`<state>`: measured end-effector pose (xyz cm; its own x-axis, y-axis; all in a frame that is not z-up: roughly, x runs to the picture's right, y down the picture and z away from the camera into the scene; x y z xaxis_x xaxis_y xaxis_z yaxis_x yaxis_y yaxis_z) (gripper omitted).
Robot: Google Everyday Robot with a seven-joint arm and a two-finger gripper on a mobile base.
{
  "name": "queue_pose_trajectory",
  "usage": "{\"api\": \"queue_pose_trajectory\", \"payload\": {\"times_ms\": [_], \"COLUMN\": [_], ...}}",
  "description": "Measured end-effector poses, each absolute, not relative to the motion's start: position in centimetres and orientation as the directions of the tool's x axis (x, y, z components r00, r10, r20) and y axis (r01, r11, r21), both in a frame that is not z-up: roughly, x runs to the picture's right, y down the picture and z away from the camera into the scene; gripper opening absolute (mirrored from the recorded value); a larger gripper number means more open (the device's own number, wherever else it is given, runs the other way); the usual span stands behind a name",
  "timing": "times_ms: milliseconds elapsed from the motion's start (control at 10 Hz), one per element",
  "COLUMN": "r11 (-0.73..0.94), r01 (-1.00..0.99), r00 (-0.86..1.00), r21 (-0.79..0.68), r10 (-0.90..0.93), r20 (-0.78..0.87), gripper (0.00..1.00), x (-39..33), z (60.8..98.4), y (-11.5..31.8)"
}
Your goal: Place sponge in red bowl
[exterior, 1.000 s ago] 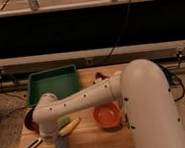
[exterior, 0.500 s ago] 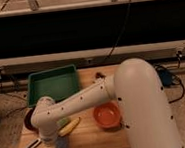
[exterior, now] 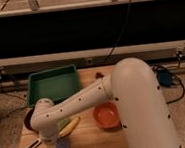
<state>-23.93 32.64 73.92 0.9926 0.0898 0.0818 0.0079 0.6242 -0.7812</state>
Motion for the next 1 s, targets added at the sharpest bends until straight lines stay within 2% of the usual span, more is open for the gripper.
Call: {"api": "queue_pose_trajectory", "payload": {"times_ms": [100,200,700,1000], "r11": [0.630,0.638,0.676,0.675], "r01": [0.003,0.004,0.046,0.055], "r00": [0.992,0.990,0.976,0.975], "r21": [-0.777,-0.770,-0.735,-0.735], "r10": [0.098,0.104,0.127,0.124], "r20": [0.083,0.092,0.178,0.187], "gripper": [0.04,0.00,0.00,0.00], "x": [-23.6,-23.1,-20.4,-17.2], "z": [73.9,73.7,70.3,69.5], "y": [32.2,31.4,25.9,24.0]}}
